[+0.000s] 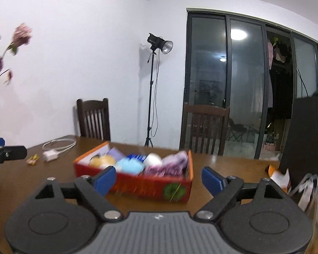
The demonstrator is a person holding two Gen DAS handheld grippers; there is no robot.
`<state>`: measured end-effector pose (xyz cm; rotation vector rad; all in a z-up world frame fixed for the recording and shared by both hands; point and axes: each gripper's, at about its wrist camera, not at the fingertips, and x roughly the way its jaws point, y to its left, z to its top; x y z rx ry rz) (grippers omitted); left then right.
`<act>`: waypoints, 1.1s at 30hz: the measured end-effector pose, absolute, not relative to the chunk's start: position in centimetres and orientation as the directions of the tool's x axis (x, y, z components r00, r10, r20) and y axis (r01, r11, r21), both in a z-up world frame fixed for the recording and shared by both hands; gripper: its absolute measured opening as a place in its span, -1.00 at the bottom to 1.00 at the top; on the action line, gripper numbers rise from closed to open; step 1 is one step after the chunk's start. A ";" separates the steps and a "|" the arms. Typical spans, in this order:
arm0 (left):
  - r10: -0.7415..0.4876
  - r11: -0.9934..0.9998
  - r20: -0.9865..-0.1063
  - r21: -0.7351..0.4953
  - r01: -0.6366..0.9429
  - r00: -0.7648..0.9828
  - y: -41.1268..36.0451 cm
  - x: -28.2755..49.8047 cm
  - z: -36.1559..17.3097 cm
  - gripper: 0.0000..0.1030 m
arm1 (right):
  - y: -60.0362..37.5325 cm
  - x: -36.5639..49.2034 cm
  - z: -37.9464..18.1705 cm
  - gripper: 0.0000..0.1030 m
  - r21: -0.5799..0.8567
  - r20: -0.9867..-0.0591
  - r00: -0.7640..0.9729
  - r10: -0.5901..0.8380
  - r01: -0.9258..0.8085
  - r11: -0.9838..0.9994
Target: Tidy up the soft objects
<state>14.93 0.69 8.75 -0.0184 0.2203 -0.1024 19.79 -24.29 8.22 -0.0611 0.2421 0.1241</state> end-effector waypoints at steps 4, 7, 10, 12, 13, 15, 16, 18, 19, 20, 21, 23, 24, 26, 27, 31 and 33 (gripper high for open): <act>-0.105 0.995 -0.188 -0.025 0.102 0.977 1.8 9.1 6.1 1.00 | -23.4 14.1 5.3 0.71 0.006 -0.234 0.960 0.154 -0.157 0.988; -0.070 0.996 -0.181 -0.073 0.058 0.981 2.9 5.2 4.2 1.00 | -23.1 9.5 3.6 0.80 0.033 -0.216 0.960 0.178 -0.175 0.984; -0.058 0.998 -0.167 -0.017 0.056 0.984 2.6 3.4 3.5 1.00 | -22.5 6.4 2.3 0.90 0.018 -0.211 0.958 0.194 -0.195 0.981; -0.040 0.997 -0.137 0.053 0.047 0.990 1.7 2.5 3.3 1.00 | -21.8 4.8 1.9 0.90 -0.007 -0.207 0.958 0.197 -0.202 0.979; -0.029 0.997 -0.116 0.074 0.037 0.993 1.4 2.4 3.4 1.00 | -21.4 4.3 1.8 0.90 -0.018 -0.201 0.959 0.200 -0.207 0.978; -0.016 0.996 -0.091 0.089 0.024 0.996 1.0 2.0 3.4 1.00 | -20.9 3.8 1.5 0.90 -0.027 -0.180 0.963 0.199 -0.208 0.978; -0.025 0.996 -0.093 0.080 0.033 0.995 1.1 2.0 3.4 1.00 | -20.6 3.9 1.5 0.90 -0.030 -0.179 0.965 0.193 -0.202 0.979; -0.048 0.996 -0.117 0.066 0.056 0.992 1.3 2.1 3.2 1.00 | -20.3 4.2 1.6 0.90 -0.029 -0.168 0.967 0.190 -0.198 0.980; -0.046 0.996 -0.120 0.066 0.054 0.992 1.3 2.1 3.2 1.00 | -20.2 4.2 1.5 0.90 -0.022 -0.163 0.968 0.190 -0.196 0.980; -0.041 0.996 -0.118 0.071 0.049 0.992 1.2 2.1 3.1 1.00 | -20.3 4.4 1.6 0.90 -0.019 -0.164 0.968 0.190 -0.196 0.980; -0.036 0.996 -0.117 0.076 0.045 0.993 1.2 2.2 3.0 1.00 | -20.3 4.5 1.7 0.90 -0.017 -0.166 0.968 0.189 -0.194 0.981; -0.032 0.997 -0.113 0.069 0.040 0.993 1.3 2.2 3.1 1.00 | -20.4 4.6 1.7 0.93 -0.017 -0.166 0.970 0.179 -0.185 0.983; -0.033 0.998 -0.113 0.058 0.040 0.993 1.5 2.1 3.1 1.00 | -20.4 4.7 1.8 0.95 -0.016 -0.167 0.970 0.178 -0.183 0.983; -0.036 0.998 -0.117 0.043 0.041 0.993 1.8 2.2 3.1 1.00 | -20.6 4.6 1.7 0.98 -0.009 -0.164 0.970 0.181 -0.184 0.983; -0.038 0.998 -0.117 0.039 0.043 0.992 1.9 2.2 3.1 1.00 | -20.7 4.5 1.6 0.98 -0.004 -0.159 0.971 0.178 -0.181 0.984; -0.040 0.998 -0.121 0.033 0.044 0.992 2.0 2.2 3.0 1.00 | -20.5 5.0 1.6 1.00 0.001 -0.170 0.971 0.166 -0.168 0.986; -0.041 0.998 -0.121 0.035 0.046 0.992 2.0 2.2 3.0 1.00 | -20.3 5.2 1.5 1.00 -0.001 -0.175 0.970 0.168 -0.171 0.985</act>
